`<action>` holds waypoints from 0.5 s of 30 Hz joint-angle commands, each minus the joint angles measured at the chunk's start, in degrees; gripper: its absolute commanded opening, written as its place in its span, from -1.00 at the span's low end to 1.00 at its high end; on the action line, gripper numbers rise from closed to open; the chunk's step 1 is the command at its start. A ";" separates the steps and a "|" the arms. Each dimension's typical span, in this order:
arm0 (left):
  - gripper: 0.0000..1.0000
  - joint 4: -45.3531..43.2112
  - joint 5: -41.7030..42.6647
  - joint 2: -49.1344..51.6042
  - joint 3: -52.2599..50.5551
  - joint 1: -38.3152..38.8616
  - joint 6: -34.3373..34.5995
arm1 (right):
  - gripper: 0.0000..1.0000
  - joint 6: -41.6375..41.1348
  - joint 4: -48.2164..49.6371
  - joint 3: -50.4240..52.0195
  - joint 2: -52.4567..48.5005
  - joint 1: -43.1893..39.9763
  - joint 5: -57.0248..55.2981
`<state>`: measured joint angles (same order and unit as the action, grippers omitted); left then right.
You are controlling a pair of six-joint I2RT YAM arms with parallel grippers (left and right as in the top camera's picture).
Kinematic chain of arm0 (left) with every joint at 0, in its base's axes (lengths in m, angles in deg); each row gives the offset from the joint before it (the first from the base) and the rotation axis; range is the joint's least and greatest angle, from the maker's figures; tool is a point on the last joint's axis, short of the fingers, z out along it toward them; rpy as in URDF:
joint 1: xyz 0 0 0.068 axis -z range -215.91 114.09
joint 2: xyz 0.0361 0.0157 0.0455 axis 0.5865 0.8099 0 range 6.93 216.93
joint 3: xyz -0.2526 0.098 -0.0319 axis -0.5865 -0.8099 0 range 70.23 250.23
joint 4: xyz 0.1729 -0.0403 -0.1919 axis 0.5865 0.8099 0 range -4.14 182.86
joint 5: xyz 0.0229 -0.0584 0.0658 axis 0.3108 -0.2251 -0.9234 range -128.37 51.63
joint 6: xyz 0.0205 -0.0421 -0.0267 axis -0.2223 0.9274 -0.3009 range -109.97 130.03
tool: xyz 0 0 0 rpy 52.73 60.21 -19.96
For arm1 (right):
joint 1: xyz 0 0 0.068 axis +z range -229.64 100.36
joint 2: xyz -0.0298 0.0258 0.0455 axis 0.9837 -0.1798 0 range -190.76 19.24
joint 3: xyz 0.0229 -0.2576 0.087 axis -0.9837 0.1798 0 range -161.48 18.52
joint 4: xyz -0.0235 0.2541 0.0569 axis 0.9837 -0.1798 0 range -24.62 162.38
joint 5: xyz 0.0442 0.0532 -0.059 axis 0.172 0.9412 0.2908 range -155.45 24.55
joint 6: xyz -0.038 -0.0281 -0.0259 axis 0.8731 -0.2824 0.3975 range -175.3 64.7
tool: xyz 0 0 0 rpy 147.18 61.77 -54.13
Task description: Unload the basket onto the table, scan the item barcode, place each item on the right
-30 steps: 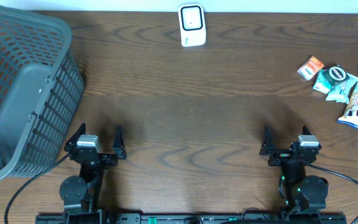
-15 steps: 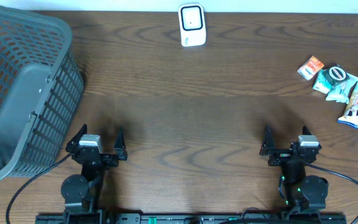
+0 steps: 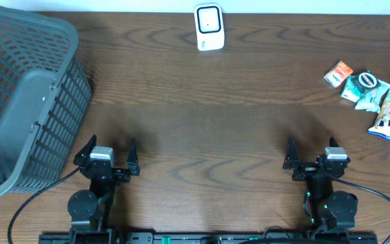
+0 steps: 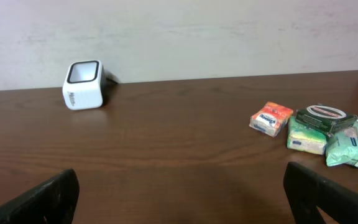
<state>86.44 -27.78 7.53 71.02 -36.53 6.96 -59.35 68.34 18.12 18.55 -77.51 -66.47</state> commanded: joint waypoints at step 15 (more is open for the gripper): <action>0.95 3.45 -8.26 -0.48 -0.57 0.11 5.51 | 0.99 0.50 -0.26 0.09 0.31 0.17 0.13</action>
<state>87.69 -35.15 7.53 71.40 -36.53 11.72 -59.33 68.32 18.12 18.55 -77.51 -66.47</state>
